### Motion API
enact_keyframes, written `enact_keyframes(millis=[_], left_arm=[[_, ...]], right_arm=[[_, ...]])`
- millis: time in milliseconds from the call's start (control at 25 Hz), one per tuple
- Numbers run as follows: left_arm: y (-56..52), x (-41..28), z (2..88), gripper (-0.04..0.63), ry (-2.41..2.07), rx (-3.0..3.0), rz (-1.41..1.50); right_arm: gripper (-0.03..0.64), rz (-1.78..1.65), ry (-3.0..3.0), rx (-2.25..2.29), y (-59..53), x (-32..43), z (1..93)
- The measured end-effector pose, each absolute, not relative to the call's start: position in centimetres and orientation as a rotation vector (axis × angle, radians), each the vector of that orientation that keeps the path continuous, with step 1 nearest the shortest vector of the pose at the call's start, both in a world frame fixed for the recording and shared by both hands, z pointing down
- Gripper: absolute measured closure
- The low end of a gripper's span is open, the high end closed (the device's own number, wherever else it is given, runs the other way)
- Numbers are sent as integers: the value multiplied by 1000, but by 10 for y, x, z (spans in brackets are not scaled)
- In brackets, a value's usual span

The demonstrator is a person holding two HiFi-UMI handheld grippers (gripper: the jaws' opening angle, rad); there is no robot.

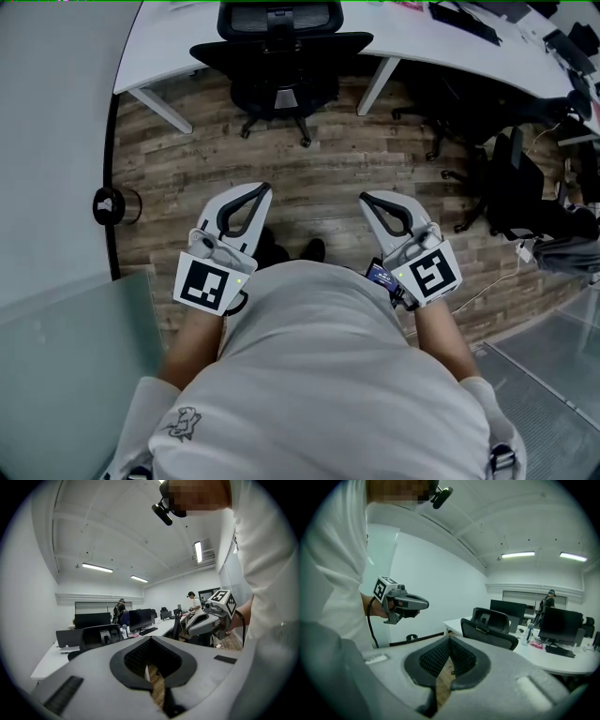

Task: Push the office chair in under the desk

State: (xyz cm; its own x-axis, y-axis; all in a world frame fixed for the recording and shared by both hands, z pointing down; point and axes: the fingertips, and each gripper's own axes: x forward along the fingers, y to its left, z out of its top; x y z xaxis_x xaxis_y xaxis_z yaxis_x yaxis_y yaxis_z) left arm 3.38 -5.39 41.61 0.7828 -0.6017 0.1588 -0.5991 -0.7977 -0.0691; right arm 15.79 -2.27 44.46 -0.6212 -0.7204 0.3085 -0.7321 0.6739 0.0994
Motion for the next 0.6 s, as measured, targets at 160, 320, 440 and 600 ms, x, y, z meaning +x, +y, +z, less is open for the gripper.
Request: enact_keyframes(millis=[160,320,440,600], left_arm=[[-49,56,418,597,988,-2955,-276],[-43,75,418,597,955,-2977,-272],[-45,89,419,597,939,-2973,-274],[-46,107,420,597,922,-2978,-273]], right_arm=[[614,47,-2577,1138,-19,174,444],[614,59,-2577,1153,-17,186,443],[614,56,-2582,1163,-17,196,443],[614,70,-2576,1185,-16,216,445]])
